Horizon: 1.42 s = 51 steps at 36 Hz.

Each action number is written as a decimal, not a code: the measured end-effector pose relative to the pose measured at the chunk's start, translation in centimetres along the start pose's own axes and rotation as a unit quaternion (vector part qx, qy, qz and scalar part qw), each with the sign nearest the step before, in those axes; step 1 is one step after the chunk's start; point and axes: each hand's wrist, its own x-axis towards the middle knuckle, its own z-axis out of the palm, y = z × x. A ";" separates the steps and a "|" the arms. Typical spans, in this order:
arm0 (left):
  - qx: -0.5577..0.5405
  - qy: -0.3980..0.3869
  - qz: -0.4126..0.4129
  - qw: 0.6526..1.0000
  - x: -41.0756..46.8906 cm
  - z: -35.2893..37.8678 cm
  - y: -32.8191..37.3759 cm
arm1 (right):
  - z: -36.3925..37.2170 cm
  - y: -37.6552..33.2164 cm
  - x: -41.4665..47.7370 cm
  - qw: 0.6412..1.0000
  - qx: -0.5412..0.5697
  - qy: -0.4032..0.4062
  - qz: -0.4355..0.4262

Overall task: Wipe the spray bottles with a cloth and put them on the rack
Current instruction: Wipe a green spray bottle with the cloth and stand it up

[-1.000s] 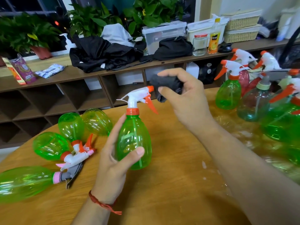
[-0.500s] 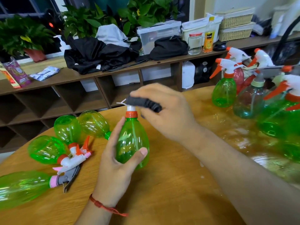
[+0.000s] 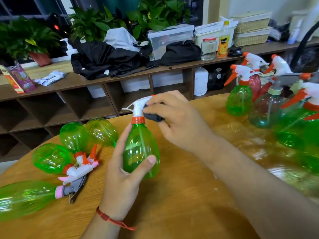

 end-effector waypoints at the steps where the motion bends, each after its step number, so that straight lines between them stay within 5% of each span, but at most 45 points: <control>1: -0.018 0.007 -0.004 1.000 0.1 0.0 0.0 | 0.1 0.0 -0.1 1.000 -0.010 -0.013 -0.009; 7: -0.109 0.064 -0.023 0.992 1.0 -1.5 -1.1 | -0.8 0.3 -0.3 0.983 -0.058 -0.165 0.051; 12: -0.096 0.055 -0.021 0.994 1.0 -1.6 -1.1 | -2.4 -0.3 -0.7 0.982 0.080 -0.023 0.167; 16: -0.101 -0.003 -0.014 0.995 0.2 -0.6 0.1 | -3.9 -1.2 -0.9 0.919 0.234 -0.003 0.317; 23: -0.111 -0.119 -0.012 0.987 -1.4 0.4 1.9 | -8.8 -2.9 -3.5 0.823 0.372 -0.037 0.427; 36: 0.017 -0.309 0.016 0.951 -3.2 4.6 8.0 | -17.7 -6.6 -10.1 0.849 0.298 0.064 0.433; 45: 0.114 -0.290 0.074 0.947 -3.3 10.3 10.9 | -22.2 -6.9 -11.7 0.894 0.176 0.133 0.390; 51: 0.178 -0.252 0.096 0.946 -1.0 13.2 9.5 | -22.1 -5.4 -12.2 0.891 0.145 0.175 0.392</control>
